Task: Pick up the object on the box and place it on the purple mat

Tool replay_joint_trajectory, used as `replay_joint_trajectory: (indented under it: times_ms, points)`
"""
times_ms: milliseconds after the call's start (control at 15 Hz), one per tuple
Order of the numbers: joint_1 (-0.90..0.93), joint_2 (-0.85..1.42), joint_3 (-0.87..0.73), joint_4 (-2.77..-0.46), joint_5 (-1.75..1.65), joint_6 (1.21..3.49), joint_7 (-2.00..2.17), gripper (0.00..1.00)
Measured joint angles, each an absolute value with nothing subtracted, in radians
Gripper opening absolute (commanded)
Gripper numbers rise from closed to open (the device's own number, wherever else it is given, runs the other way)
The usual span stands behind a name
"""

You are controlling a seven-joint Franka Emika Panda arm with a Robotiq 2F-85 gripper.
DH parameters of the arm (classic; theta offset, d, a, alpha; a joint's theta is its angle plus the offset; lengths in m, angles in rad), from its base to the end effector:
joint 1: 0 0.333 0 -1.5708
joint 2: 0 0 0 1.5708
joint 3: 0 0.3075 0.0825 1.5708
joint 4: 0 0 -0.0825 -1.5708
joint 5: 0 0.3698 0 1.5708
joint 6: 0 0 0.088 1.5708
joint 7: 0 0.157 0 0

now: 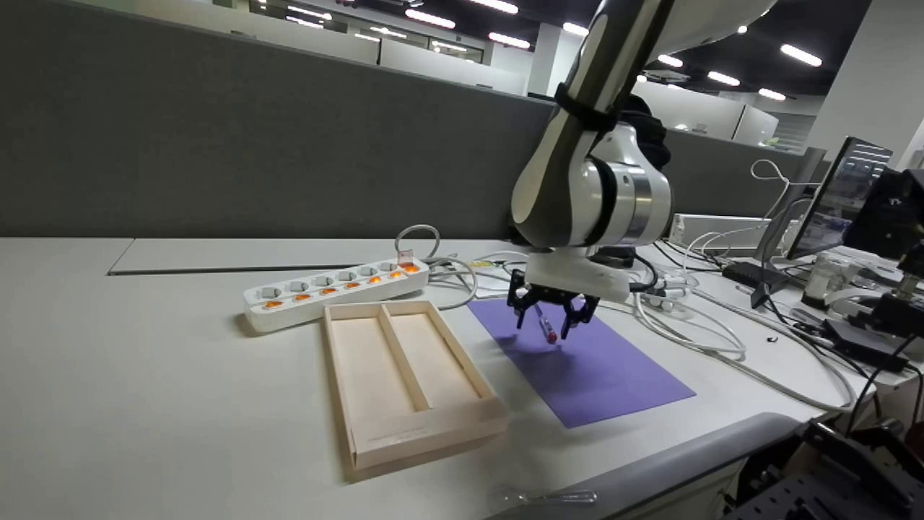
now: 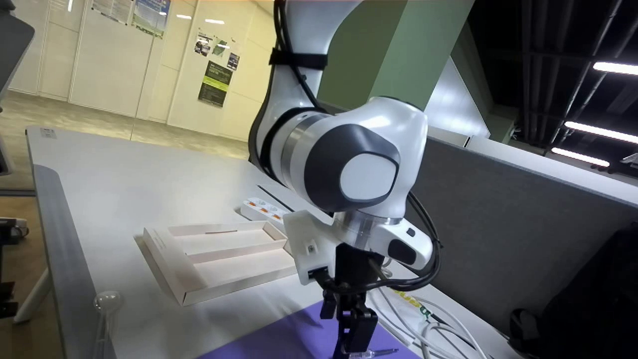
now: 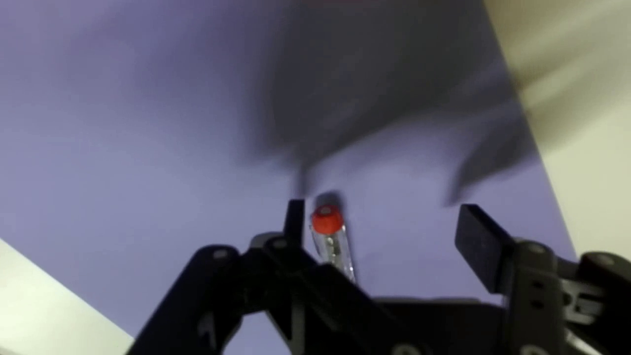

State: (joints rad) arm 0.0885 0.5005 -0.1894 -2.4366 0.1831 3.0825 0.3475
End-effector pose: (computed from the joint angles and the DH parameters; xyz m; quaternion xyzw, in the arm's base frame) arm 0.4819 -0.0751 0.0810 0.9517 -0.2947 0.0837 0.0215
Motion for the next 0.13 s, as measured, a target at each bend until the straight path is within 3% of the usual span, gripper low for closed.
replay_joint_trajectory:
  times_ms: [133]
  points:
    - [0.116,0.469,-0.203,-2.438,0.183,3.078,0.348,1.00]
